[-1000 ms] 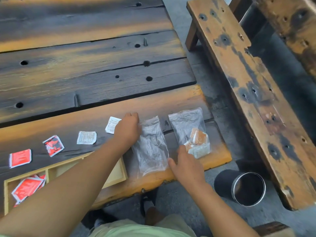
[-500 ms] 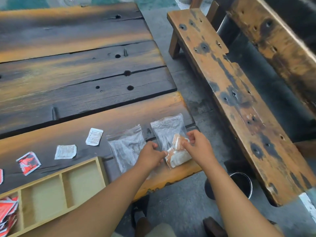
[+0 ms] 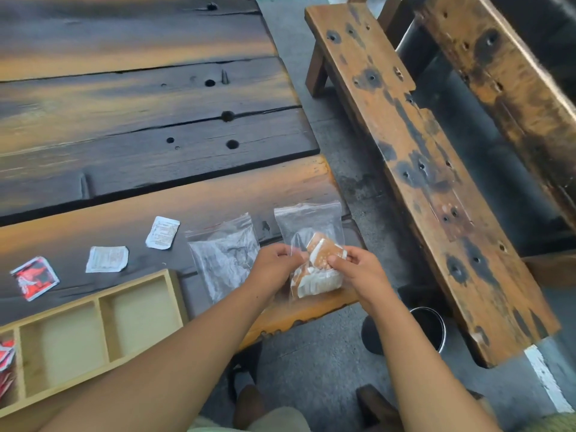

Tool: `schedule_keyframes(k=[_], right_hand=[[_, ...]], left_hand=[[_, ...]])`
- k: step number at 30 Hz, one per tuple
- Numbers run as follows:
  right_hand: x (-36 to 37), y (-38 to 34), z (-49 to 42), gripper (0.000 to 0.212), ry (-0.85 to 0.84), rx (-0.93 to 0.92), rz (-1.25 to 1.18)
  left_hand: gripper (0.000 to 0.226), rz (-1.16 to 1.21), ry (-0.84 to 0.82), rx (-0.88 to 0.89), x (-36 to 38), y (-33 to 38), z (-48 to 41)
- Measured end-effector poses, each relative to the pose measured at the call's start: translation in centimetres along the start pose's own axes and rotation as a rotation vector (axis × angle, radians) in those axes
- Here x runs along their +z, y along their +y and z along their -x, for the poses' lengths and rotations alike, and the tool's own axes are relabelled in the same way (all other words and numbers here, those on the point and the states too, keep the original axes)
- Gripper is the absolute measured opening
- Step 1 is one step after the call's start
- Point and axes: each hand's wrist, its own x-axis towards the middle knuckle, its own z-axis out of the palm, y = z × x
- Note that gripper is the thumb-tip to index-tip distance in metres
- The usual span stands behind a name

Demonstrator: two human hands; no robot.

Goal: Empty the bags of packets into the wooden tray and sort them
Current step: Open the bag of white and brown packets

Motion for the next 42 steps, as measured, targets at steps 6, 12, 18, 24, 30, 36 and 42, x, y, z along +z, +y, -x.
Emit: schedule_keyframes(k=[6,12,18,24,30,36,42], right_hand=[[2.3,-2.4,2.6,0.027,-0.100,-0.096,-0.119],[8.2,-5.5,5.3,0.048,-0.217,-0.217,-0.141],[16.1,-8.2,9.4,0.029,-0.401,-0.240,-0.150],[23.4,-10.6,14.3,0.046,-0.529,-0.297,-0.079],[28.7,-14.7,17.7,0.043,-0.546,-0.339,-0.085],[32.7,-18.5,19.0,0.042,-0.577,-0.299,-0.257],[34.4,-19.6,20.6,0.015,-0.584,-0.368,-0.258]], left_hand=[[0.007,0.090,-0.008,0.149,-3.1,2.1,3.2],[0.007,0.182,0.077,0.222,-8.9,3.5,7.5],[0.047,0.251,0.111,0.336,-16.4,4.1,13.4],[0.044,0.311,0.179,0.437,-23.6,3.9,18.4],[0.033,0.318,0.159,0.508,-28.8,2.8,22.0],[0.038,0.348,0.058,0.496,-31.4,2.3,23.7],[0.043,0.373,0.049,0.471,-32.5,2.3,24.2]])
